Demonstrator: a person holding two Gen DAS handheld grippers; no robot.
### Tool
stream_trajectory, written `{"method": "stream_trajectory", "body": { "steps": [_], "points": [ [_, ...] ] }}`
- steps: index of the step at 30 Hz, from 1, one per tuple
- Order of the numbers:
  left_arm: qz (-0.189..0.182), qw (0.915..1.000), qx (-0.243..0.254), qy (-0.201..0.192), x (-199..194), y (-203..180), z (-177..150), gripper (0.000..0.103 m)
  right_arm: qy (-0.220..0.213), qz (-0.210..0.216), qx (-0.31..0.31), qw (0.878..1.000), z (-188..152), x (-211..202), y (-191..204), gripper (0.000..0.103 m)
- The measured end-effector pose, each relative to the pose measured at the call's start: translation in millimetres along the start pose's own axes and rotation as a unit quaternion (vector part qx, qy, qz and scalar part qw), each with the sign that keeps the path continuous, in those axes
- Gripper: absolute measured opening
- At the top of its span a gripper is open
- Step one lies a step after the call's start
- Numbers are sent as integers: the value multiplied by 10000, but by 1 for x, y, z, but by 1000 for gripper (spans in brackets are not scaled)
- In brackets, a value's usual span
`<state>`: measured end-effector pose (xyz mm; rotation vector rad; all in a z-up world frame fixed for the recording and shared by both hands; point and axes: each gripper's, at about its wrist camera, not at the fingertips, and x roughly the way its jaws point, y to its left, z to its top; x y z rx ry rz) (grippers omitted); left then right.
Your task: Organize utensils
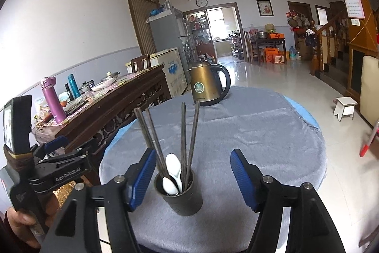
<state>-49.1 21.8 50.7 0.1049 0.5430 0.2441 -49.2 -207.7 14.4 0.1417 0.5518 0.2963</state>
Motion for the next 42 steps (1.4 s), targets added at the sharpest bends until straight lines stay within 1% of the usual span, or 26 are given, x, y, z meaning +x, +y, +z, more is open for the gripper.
{"method": "stream_trajectory", "body": {
  "steps": [2, 7, 12, 19, 22, 30, 36, 42],
  "points": [
    [86, 9999, 82, -54, -5, -1, -1, 92, 76, 24, -3, 10000, -1, -3, 3, 69],
    [60, 9999, 132, 7, -13, 2, -1, 92, 261, 57, -49, 9996, -5, -8, 16, 69],
    [-31, 9999, 21, 138, -16, 7, -1, 92, 284, 16, -140, 9995, -8, -10, 25, 70],
    [20, 9999, -110, 56, -21, 13, 0, 92, 563, -8, 44, 9984, -12, 0, 24, 70],
    [12, 9999, -130, 91, -22, 14, -1, 92, 643, -10, 112, 9979, -16, 2, 23, 70],
    [-56, 9998, -103, 148, -23, 10, -5, 92, 624, -32, 86, 9980, -18, 1, 26, 70],
    [-96, 9996, -104, 224, -23, 10, -5, 92, 697, -8, 126, 9975, -20, 5, 26, 70],
    [-86, 9997, -96, 208, -24, 9, -7, 92, 673, -13, 109, 9977, -21, 5, 27, 70]
  ]
}}
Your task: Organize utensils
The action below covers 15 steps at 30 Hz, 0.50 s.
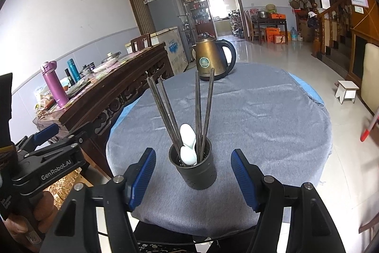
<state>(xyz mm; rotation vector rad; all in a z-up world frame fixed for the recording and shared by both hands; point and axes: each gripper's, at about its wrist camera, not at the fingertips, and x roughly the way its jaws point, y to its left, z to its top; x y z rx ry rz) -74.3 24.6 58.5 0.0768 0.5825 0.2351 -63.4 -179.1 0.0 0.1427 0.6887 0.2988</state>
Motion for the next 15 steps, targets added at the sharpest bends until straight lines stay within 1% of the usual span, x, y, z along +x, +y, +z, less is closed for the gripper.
{"method": "stream_trajectory", "body": {
  "steps": [15],
  "points": [
    [-17, 10000, 15, 63, 3, 1, -2, 92, 5, -2, -6, 10000, -3, 2, 1, 70]
  ]
}}
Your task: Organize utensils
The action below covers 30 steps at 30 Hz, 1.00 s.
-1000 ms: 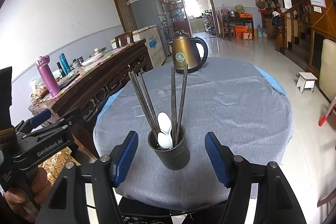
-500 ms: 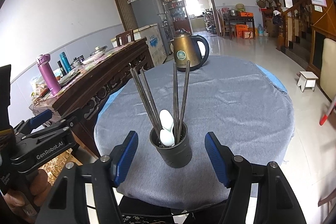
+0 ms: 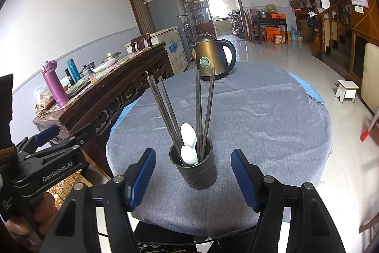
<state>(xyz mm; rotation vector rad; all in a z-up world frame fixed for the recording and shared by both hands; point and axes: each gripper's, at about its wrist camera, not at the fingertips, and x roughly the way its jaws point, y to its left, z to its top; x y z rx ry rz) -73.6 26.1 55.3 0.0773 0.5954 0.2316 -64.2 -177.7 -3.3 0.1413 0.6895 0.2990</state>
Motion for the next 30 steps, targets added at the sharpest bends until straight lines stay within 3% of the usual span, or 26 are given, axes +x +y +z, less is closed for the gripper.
{"method": "stream_trajectory", "body": {
  "steps": [30],
  "points": [
    [-21, 10000, -10, 43, 2, -1, -5, 92, -69, -15, 7, 10000, 1, -3, 1, 70]
  ]
}}
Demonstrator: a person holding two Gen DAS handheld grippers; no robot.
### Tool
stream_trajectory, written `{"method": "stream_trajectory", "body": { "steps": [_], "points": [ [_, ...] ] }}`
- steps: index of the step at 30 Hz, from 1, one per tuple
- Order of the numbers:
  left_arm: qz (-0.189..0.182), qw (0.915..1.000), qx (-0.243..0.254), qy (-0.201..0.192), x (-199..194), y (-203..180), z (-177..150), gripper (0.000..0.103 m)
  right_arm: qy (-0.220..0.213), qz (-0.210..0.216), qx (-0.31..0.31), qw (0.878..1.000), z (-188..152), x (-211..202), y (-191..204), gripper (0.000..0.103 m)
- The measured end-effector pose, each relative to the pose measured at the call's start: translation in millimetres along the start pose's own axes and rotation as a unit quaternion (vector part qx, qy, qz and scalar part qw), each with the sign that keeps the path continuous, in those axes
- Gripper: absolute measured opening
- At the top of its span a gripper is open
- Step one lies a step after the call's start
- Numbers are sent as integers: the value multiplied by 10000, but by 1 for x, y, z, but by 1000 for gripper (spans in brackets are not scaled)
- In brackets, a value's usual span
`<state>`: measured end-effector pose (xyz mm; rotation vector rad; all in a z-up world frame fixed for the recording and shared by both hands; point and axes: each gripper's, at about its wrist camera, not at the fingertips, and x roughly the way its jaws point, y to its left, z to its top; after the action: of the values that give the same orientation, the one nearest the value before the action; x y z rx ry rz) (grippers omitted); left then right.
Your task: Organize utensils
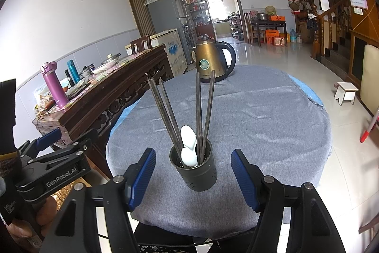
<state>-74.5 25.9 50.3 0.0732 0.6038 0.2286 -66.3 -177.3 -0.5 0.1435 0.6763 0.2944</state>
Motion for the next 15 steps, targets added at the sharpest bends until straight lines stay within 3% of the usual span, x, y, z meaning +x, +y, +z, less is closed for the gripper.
{"method": "stream_trajectory", "body": {
  "steps": [15],
  "points": [
    [-3, 10000, 1, -2, 1, -1, -1, 92, -31, -14, -3, 10000, 4, 0, 1, 70]
  ]
}}
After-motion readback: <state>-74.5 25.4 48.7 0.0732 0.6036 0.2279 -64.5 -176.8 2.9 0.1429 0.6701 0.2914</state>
